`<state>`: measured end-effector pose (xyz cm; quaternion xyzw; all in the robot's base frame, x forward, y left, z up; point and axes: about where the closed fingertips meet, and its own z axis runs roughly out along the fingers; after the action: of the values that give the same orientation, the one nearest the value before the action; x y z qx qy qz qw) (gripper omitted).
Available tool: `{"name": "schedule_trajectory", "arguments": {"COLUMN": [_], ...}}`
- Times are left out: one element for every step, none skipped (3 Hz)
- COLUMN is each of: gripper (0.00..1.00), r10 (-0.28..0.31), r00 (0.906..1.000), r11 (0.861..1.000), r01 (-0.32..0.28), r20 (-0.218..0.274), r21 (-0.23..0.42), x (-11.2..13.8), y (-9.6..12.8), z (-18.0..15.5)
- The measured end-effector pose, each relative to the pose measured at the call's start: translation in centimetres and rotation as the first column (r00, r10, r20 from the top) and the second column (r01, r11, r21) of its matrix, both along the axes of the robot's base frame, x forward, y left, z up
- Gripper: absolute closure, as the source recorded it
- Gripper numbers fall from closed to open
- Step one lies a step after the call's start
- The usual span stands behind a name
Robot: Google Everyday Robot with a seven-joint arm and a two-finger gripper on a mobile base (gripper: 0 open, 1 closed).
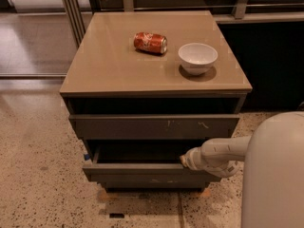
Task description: Open middle drawer
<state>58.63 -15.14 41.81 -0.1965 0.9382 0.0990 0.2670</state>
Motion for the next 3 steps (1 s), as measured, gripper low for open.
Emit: {"name": "schedule_trajectory", "arguments": {"gripper": [1.00, 1.00, 1.00], "r10": [0.049, 0.154, 0.217], "r00": [0.9951, 0.9773, 0.9594], "r11": [0.996, 0.979, 0.962], "r01": [-0.043, -0.131, -0.179], "r20": [-0.086, -0.146, -0.180], "r21": [0.076, 0.153, 0.206], "x": [-2.3, -4.7, -6.3], "y": [-0.3, 0.6, 1.8], "z": [0.0, 0.7, 1.1]}}
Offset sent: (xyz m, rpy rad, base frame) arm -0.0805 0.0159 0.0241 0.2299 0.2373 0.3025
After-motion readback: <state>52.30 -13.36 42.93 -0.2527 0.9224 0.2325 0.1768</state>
